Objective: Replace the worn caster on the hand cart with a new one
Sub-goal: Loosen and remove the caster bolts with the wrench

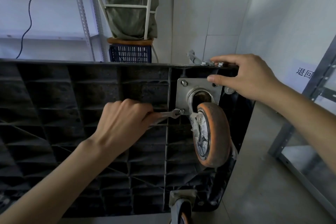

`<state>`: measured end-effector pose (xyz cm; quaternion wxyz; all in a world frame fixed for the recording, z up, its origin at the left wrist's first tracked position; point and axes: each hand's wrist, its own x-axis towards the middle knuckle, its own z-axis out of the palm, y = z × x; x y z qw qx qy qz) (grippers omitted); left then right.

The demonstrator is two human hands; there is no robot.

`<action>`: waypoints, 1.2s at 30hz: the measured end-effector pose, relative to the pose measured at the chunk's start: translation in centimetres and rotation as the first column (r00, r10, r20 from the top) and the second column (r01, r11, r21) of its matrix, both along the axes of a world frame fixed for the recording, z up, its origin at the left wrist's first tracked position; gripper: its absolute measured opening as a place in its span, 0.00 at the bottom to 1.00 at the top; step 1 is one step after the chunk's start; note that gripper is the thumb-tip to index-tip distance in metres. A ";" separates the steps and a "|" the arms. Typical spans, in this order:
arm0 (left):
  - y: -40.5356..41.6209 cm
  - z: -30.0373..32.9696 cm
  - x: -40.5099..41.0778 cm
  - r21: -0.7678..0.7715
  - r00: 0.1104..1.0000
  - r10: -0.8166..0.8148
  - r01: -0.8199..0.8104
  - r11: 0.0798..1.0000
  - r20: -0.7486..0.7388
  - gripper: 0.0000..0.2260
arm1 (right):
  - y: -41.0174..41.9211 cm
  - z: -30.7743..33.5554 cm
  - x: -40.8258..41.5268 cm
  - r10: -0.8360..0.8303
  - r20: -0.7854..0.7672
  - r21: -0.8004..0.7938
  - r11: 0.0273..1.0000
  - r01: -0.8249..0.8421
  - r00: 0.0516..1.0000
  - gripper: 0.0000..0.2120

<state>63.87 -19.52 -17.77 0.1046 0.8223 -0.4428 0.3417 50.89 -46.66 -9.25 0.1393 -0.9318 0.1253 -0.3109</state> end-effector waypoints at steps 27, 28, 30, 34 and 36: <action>-4.1 -8.5 -6.9 -0.472 0.397 -0.422 -0.031 0.881 -0.815 0.22 | 0.1 -0.1 0.0 0.016 0.016 -0.003 1.000 -0.016 1.000 0.28; -3.8 -9.0 -7.3 -0.473 0.382 -0.427 -0.029 0.881 -0.819 0.23 | 0.1 -0.1 0.0 0.015 0.016 -0.004 1.000 -0.015 1.000 0.28; -3.0 -9.7 -7.2 -0.500 0.452 -0.430 -0.041 0.865 -0.781 0.21 | 0.1 -0.1 0.0 0.016 0.019 -0.006 1.000 -0.016 1.000 0.28; -1.6 -8.9 -5.6 -0.470 0.672 -0.344 -0.008 0.882 -0.656 0.18 | 0.1 -0.1 0.0 0.016 0.017 -0.009 1.000 -0.016 1.000 0.29; -1.0 -7.3 -4.6 -0.388 0.796 -0.232 -0.004 0.922 -0.559 0.19 | 0.1 -0.2 0.0 0.016 0.019 -0.004 1.000 -0.016 1.000 0.28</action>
